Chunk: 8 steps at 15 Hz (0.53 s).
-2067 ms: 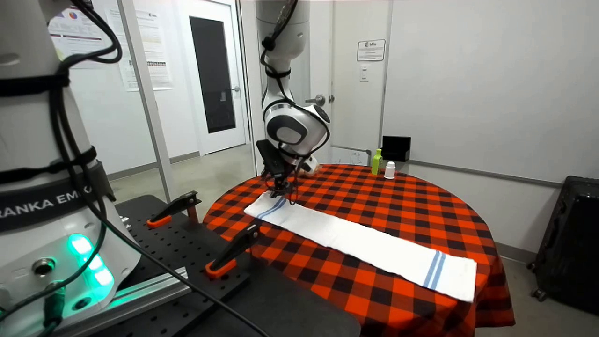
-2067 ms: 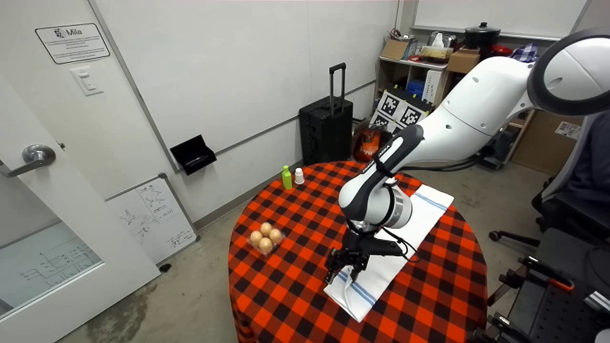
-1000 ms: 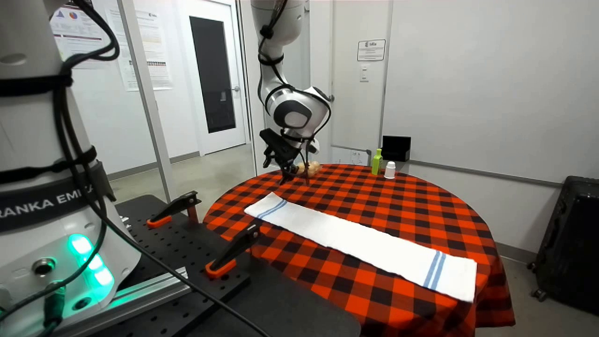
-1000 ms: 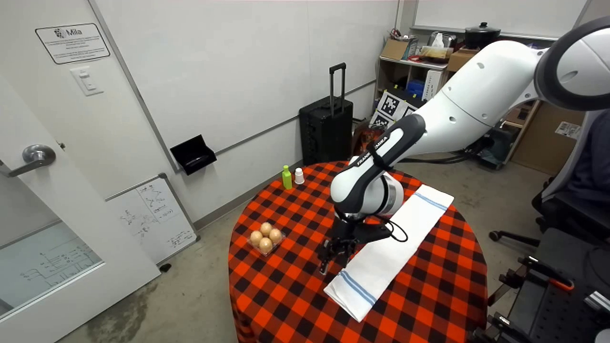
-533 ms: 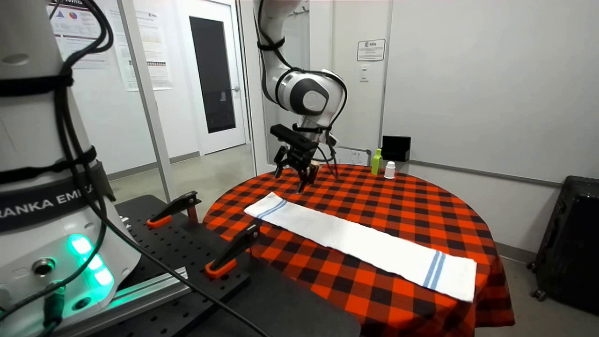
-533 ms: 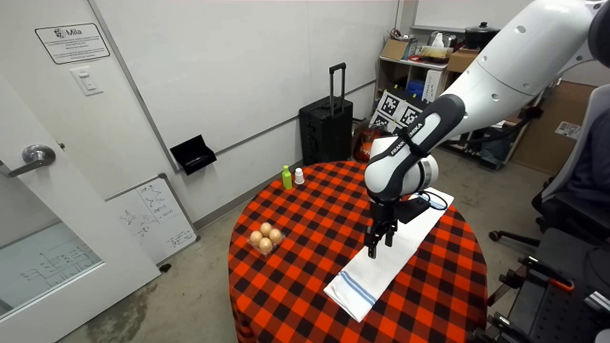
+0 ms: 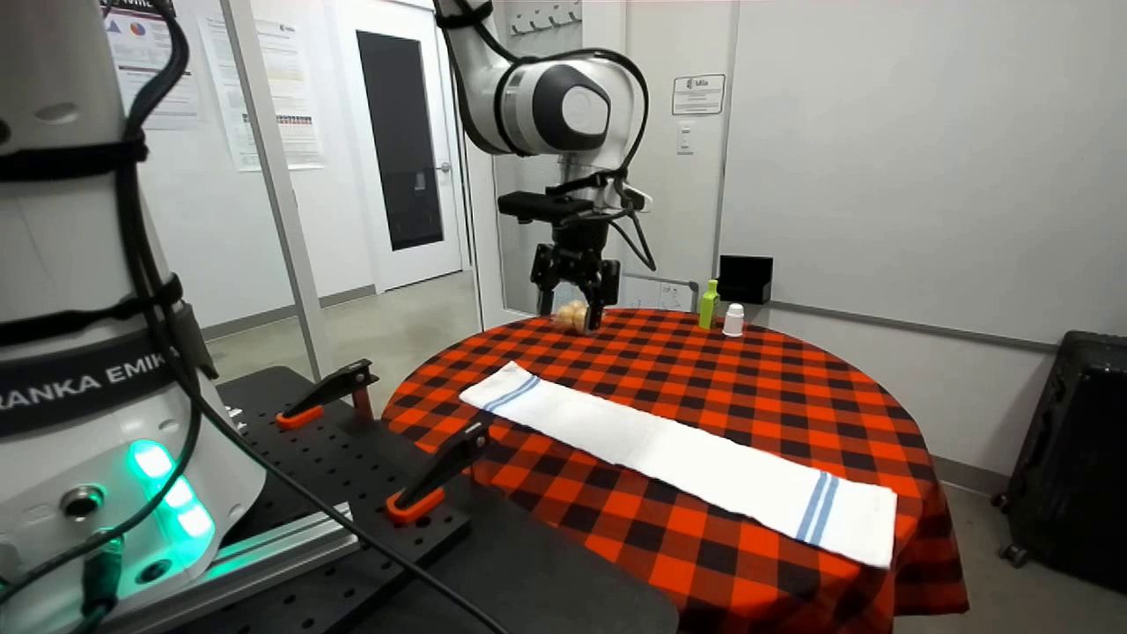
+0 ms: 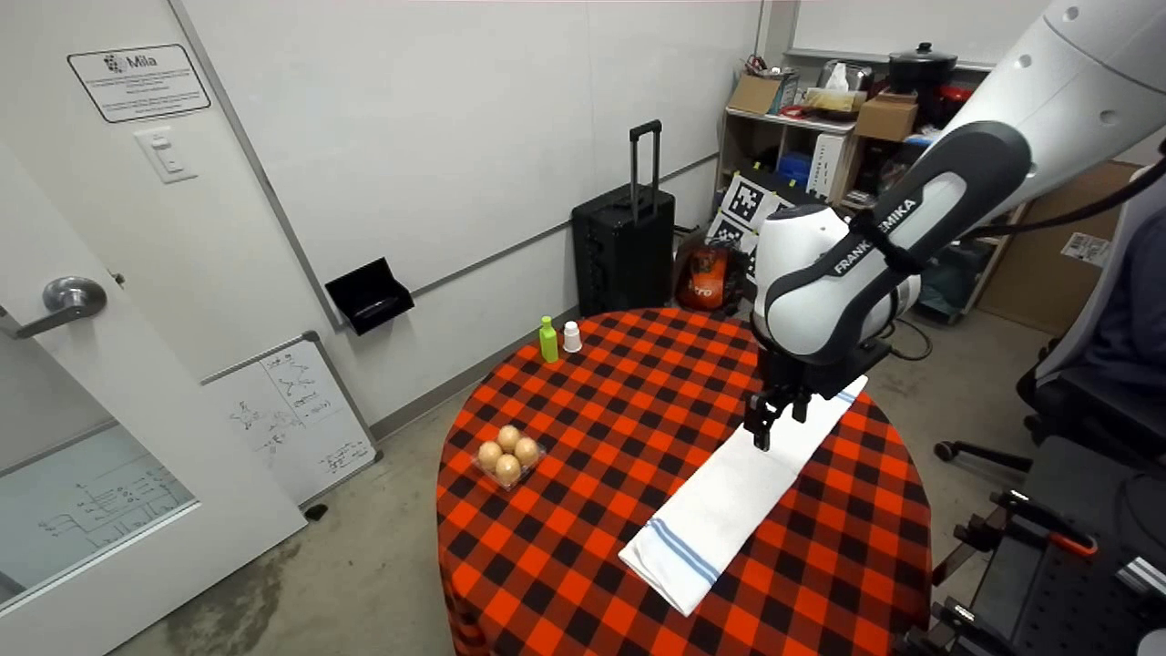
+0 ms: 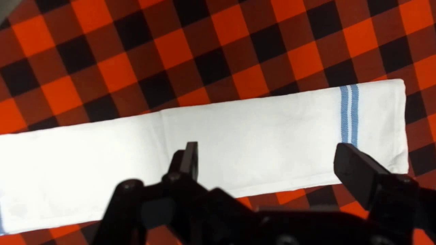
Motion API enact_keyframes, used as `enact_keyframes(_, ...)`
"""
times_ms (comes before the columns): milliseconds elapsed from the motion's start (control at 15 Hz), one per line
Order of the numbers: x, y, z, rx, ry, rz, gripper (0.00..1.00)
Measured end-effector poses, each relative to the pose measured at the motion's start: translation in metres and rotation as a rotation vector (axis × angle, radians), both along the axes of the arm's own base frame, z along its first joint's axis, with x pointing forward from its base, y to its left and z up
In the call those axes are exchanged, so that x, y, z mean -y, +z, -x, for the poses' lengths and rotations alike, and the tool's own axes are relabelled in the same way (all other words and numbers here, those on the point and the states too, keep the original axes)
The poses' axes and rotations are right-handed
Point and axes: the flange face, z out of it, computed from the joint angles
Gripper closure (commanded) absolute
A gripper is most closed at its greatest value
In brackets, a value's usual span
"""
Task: Unfold the towel on the table
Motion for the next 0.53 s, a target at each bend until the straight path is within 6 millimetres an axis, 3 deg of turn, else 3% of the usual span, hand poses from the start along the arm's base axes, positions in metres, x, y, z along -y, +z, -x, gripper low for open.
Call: enact_keyframes(533,0.01,0.056,0.051,0.081,-0.019,0.147,0.0)
